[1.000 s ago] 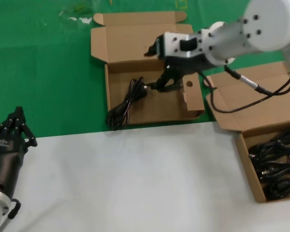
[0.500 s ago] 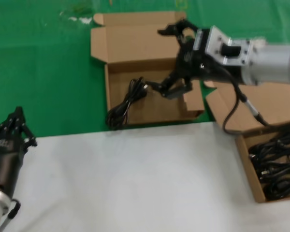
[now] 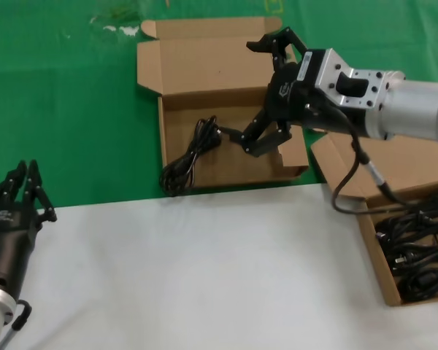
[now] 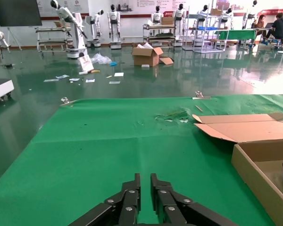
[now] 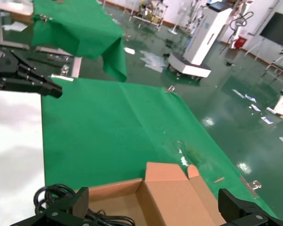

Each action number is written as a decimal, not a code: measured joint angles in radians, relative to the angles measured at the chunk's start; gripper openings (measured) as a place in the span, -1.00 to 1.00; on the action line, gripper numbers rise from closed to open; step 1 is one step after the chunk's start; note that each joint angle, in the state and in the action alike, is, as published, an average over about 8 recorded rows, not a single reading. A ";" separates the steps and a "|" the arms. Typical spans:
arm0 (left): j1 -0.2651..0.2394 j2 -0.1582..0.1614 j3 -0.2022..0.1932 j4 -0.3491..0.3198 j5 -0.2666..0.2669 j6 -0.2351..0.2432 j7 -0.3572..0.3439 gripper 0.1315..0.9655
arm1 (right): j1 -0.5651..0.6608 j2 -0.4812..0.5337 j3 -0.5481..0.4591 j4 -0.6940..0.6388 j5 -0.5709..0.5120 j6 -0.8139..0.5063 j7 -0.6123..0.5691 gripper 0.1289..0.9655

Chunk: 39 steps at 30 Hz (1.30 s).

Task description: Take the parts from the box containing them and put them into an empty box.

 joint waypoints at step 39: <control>0.000 0.000 0.000 0.000 0.000 0.000 0.000 0.65 | -0.412 -0.119 0.182 0.057 0.265 0.474 -0.147 1.00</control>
